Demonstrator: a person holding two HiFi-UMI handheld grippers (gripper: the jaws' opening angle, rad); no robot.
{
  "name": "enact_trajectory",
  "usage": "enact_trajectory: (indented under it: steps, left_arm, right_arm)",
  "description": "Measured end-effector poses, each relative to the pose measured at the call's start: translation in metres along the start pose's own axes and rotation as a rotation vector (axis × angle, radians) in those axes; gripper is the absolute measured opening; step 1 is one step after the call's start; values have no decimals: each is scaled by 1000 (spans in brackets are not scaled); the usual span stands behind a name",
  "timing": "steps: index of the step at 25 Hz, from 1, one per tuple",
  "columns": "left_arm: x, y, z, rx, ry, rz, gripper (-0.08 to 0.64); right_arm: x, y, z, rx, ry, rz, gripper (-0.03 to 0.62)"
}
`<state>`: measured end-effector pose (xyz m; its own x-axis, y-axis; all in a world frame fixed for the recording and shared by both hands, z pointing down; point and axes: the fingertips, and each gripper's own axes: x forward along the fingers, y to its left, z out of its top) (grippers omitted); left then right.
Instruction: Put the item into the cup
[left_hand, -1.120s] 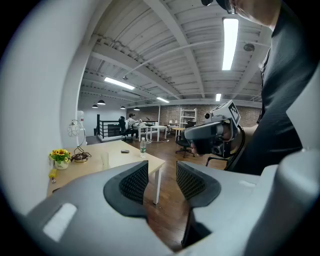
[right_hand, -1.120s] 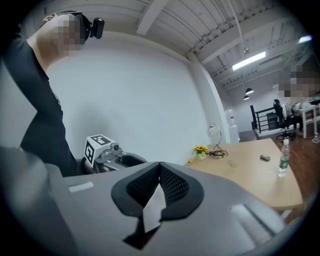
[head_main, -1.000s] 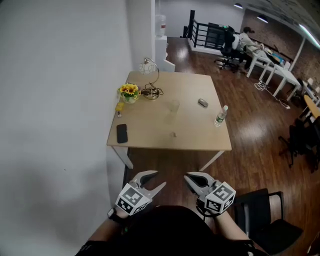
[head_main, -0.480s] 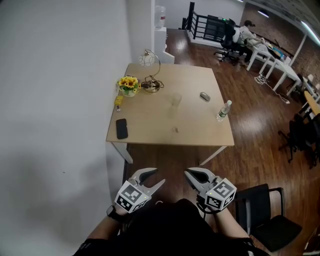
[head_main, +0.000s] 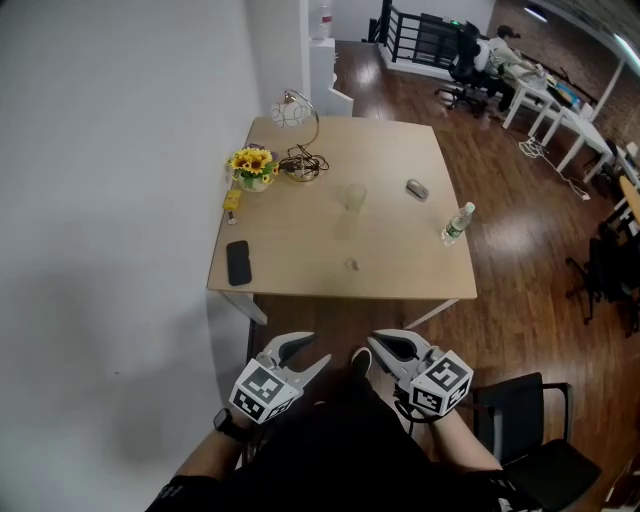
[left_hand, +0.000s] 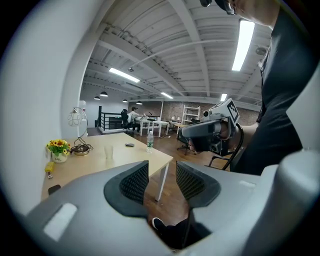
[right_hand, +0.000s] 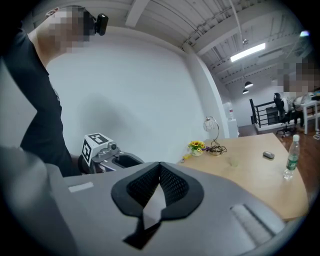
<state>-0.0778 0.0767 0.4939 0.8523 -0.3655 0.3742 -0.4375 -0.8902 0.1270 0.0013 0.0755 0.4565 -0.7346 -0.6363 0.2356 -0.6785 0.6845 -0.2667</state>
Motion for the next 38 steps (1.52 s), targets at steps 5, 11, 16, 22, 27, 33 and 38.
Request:
enact_trajectory:
  steps: [5,11,16,22,27,33,38]
  left_arm:
    - [48,49,14,-25,16,56,166]
    - [114,112,38,-55,50,127,166]
    - [154,146,51,-74,73,157,175]
    - [174,171,36,-129,126,167,179]
    - [187,190,20,-115,177,138,181]
    - [203,211,0,-110,213,102,181]
    - [203,217,-12,-116,240,78,181]
  right_arm:
    - [28,-69,6,7,17,28,8]
    - [66,-153,31,-104,56,86,9]
    - [86,-198,28,-154,144,170,9]
    - [122,-228,3,-141,232,173,14]
    - [152,-251,-36,-198,378,122,45]
    - [187,-294,-110,-238,582,38,64]
    - [208,-320,-156,-222,723,12,89]
